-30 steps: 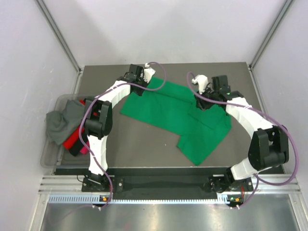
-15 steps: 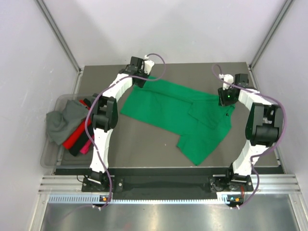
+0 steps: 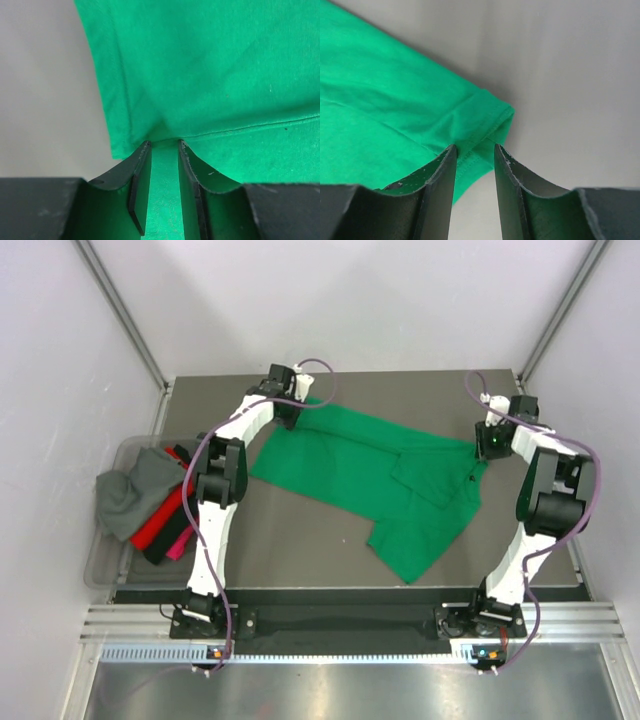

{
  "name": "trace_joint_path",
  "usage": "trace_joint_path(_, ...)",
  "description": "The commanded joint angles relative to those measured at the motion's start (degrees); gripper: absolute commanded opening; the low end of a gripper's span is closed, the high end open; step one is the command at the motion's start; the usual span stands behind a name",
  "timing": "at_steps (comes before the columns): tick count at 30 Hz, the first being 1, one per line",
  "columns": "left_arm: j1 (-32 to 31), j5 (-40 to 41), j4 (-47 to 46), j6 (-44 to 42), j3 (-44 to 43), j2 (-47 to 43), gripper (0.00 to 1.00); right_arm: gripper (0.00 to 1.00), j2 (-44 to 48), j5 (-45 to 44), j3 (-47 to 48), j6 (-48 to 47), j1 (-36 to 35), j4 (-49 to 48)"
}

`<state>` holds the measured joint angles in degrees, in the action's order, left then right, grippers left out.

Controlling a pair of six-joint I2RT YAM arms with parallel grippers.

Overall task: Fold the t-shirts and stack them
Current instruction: Fold the tshirt

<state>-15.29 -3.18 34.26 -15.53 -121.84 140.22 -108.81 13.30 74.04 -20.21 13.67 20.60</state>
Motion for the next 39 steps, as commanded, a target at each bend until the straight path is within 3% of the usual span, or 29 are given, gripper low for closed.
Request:
trace_joint_path(1, 0.17, -1.04, 2.21, 0.85, -1.30, 0.93, 0.33, 0.37, -1.57, -1.43, 3.39, 1.66, 0.83, -2.14)
trace_joint_path(5, 0.35, -1.04, 1.86, 0.94, 0.11, 0.32, 0.32, 0.37, -4.29, -1.44, 5.49, 2.19, 1.01, -1.01)
trace_joint_path(12, 0.35, -1.57, 0.81, 1.11, 4.85, -3.89, 0.31, 0.01, -10.71, -1.43, 12.53, 2.98, 1.80, 3.31)
trace_joint_path(20, 0.35, -1.13, -2.88, 1.47, 10.66, -10.84, 0.31, 0.00, -15.98, -3.10, 20.69, 2.71, 2.50, 4.45)
trace_joint_path(26, 0.26, -1.74, -2.09, 1.29, 10.74, -16.27, 0.31, 0.11, -13.19, -1.70, 18.27, 2.89, 2.59, 3.67)
trace_joint_path(27, 0.26, -2.18, -2.53, 1.38, 11.88, -17.69, 0.31, 0.20, -9.09, -1.61, 16.59, 2.72, 2.59, 2.96)
trace_joint_path(31, 0.17, -2.44, -6.57, 1.29, 15.58, -24.02, 0.33, 0.35, 2.45, -2.31, 6.93, 1.05, 2.59, 0.23)
trace_joint_path(36, -0.35, -2.97, -2.88, 1.82, 15.05, -24.64, 0.31, 0.40, 14.32, -0.92, 1.55, -3.08, 2.59, 3.83)
trace_joint_path(39, -0.44, -3.50, -3.41, 2.26, 20.84, -27.63, 0.30, 0.39, 20.02, 7.68, -2.22, -10.18, 2.50, 9.70)
